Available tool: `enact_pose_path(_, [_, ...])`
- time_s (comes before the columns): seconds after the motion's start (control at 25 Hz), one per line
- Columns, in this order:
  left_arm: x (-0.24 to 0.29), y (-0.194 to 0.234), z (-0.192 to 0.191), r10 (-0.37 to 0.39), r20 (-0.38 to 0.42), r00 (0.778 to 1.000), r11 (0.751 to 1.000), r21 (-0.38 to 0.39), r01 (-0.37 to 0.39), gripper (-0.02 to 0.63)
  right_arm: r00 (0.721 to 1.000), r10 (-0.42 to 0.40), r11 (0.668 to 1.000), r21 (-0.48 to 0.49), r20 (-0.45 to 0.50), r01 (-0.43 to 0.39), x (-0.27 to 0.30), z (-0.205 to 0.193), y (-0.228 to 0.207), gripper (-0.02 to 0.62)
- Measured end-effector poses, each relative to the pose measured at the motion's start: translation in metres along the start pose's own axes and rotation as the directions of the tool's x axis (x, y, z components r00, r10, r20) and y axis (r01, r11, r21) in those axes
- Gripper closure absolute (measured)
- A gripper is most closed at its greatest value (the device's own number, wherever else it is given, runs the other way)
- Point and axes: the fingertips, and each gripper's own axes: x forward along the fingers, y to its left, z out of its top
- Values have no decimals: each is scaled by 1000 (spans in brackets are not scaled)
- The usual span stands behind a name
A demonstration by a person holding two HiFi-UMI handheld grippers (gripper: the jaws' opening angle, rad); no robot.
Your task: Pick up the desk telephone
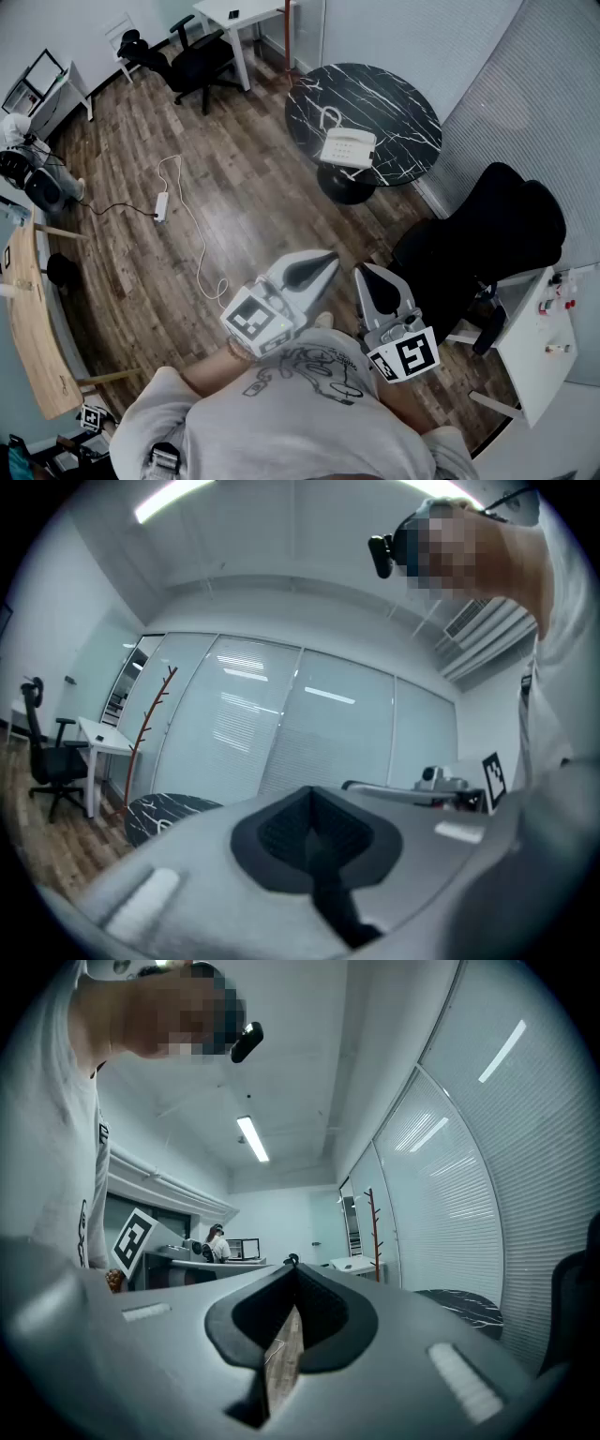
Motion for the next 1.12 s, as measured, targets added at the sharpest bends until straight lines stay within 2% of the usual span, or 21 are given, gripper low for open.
enact_pose_path(0.16, [12,3,4,8,26,1000,1000,-4,-8,606,1000,-5,1000,6,1,5,-2,0,-12,589])
enact_pose_path(0.56, [32,0,-8,20,4,1000,1000,-12,-20,606,1000,-5,1000,17,3,5,-10,-4,-29,589])
enact_pose_path(0.88, [63,-16,-18,31,-8,999,1000,-3,-31,606,1000,-3,999,33,-9,3,-33,-9,-59,589])
enact_pose_path(1.12, [75,-20,-26,61,-3,998,998,-31,-61,606,1000,8,999,41,-25,-7,-42,-20,-74,589])
